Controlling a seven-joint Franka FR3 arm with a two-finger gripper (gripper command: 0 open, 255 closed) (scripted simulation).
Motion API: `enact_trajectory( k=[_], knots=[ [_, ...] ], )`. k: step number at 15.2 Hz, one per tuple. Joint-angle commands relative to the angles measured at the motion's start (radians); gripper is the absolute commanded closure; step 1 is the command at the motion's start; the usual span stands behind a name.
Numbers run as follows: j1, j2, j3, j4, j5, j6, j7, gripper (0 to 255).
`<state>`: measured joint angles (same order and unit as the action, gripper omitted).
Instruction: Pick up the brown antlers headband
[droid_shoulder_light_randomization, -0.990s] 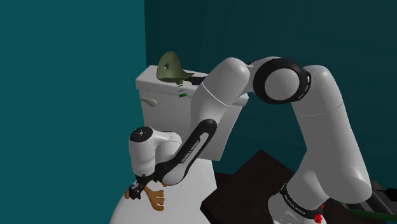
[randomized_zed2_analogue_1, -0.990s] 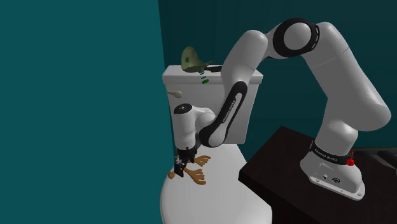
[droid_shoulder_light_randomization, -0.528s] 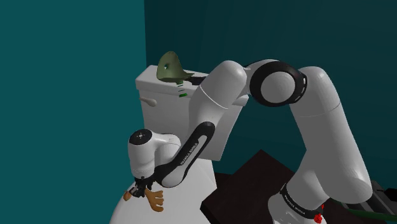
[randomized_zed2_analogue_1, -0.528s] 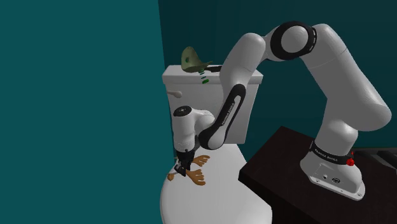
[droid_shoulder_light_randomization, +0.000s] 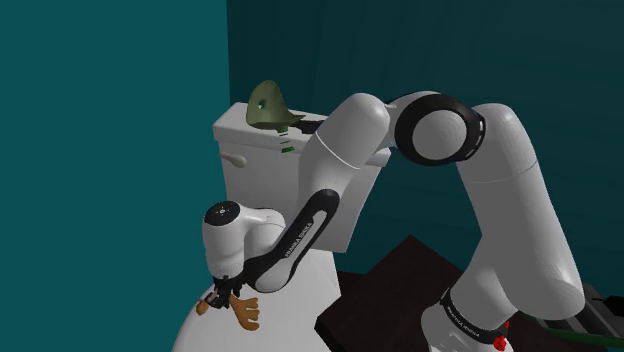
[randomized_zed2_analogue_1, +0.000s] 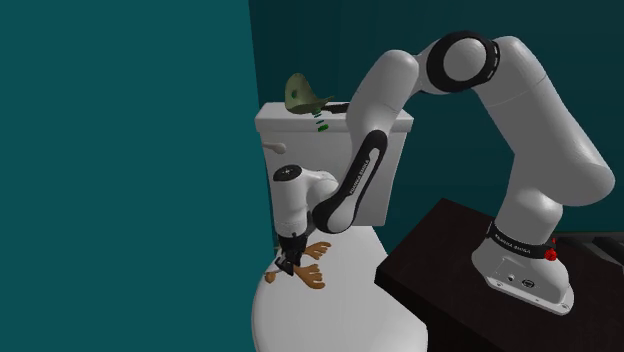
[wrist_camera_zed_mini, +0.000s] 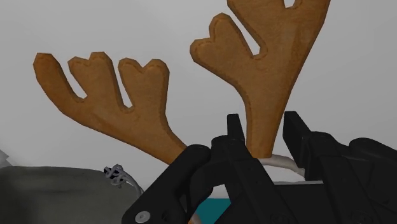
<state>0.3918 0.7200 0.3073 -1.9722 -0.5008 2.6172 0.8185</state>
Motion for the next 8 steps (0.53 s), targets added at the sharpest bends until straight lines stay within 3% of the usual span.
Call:
enact_trajectory(
  k=[1, 8],
  knots=[
    [-0.008, -0.020, 0.009, -0.009, 0.009, -0.014, -0.006, 255],
    [-0.039, -0.102, 0.050, -0.037, 0.048, -0.068, -0.035, 255]
  ],
)
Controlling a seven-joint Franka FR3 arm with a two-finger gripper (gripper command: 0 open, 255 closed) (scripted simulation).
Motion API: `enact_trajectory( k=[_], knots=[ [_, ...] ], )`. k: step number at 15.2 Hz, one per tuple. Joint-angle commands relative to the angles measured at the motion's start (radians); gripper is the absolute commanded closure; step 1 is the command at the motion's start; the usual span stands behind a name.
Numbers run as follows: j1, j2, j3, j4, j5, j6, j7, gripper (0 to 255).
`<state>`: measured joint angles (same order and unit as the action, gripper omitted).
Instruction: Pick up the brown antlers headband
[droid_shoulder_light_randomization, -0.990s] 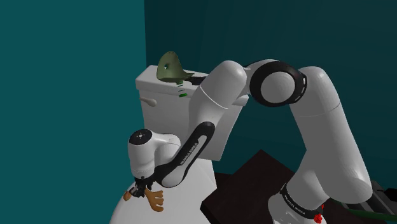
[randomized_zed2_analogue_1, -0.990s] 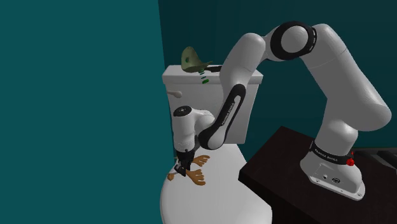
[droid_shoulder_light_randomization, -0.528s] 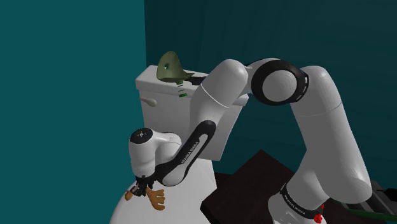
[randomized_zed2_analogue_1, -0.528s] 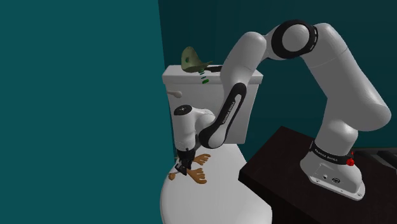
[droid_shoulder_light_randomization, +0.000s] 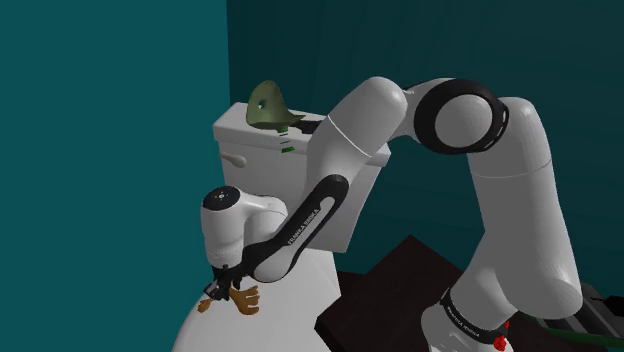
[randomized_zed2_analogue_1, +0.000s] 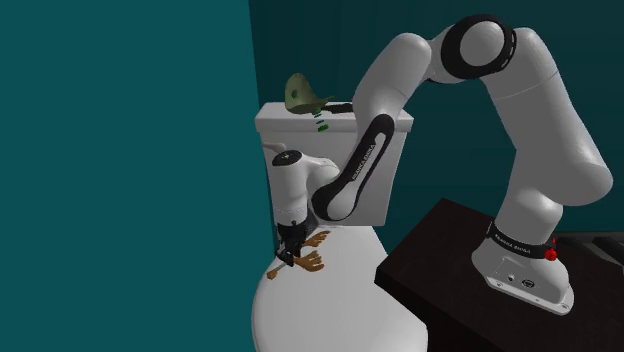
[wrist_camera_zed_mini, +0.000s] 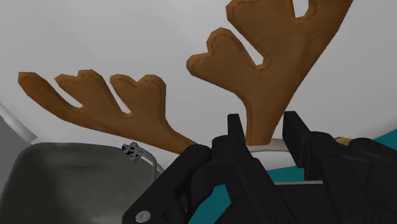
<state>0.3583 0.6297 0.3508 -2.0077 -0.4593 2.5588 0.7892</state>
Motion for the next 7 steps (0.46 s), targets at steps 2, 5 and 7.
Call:
enact_trajectory(
  k=[2, 5, 7],
  knots=[
    [-0.014, -0.034, 0.018, -0.008, 0.019, -0.026, -0.015, 255],
    [-0.026, -0.068, 0.035, -0.016, 0.038, -0.051, -0.029, 255],
    [-0.027, -0.070, 0.036, -0.016, 0.040, -0.053, -0.029, 255]
  ],
)
